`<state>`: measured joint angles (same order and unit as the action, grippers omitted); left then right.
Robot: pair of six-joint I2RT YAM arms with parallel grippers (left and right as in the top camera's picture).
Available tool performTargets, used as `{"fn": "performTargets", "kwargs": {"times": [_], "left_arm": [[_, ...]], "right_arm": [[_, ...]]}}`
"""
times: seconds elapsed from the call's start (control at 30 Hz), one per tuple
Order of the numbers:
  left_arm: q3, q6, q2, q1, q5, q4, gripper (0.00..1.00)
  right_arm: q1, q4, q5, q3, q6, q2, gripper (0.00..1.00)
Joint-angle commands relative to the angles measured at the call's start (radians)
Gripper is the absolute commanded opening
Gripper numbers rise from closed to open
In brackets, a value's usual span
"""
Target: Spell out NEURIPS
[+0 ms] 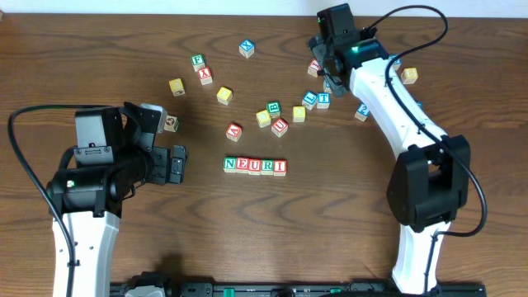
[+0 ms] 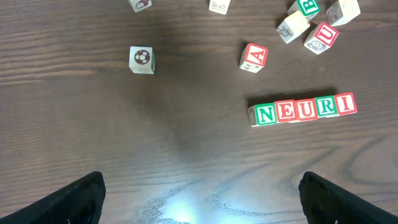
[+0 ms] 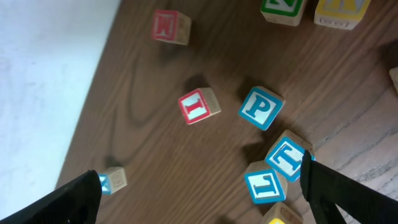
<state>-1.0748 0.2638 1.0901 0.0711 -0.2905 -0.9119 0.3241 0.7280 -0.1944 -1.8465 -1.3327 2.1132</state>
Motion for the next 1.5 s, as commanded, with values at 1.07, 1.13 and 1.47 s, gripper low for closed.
{"fn": "performTargets", "kwargs": {"times": [1.07, 1.13, 1.47], "left_arm": [[-0.021, 0.013, -0.006, 0.005, -0.012, -0.001, 0.98], [-0.021, 0.013, -0.006, 0.005, -0.012, -0.001, 0.98], [-0.021, 0.013, -0.006, 0.005, -0.012, -0.001, 0.98]], "right_arm": [[-0.052, 0.031, 0.024, -0.010, 0.021, 0.040, 0.84], [-0.051, -0.027, 0.065, -0.010, 0.097, 0.047, 0.86], [-0.047, -0.150, 0.096, -0.010, 0.736, 0.060, 0.99]]}}
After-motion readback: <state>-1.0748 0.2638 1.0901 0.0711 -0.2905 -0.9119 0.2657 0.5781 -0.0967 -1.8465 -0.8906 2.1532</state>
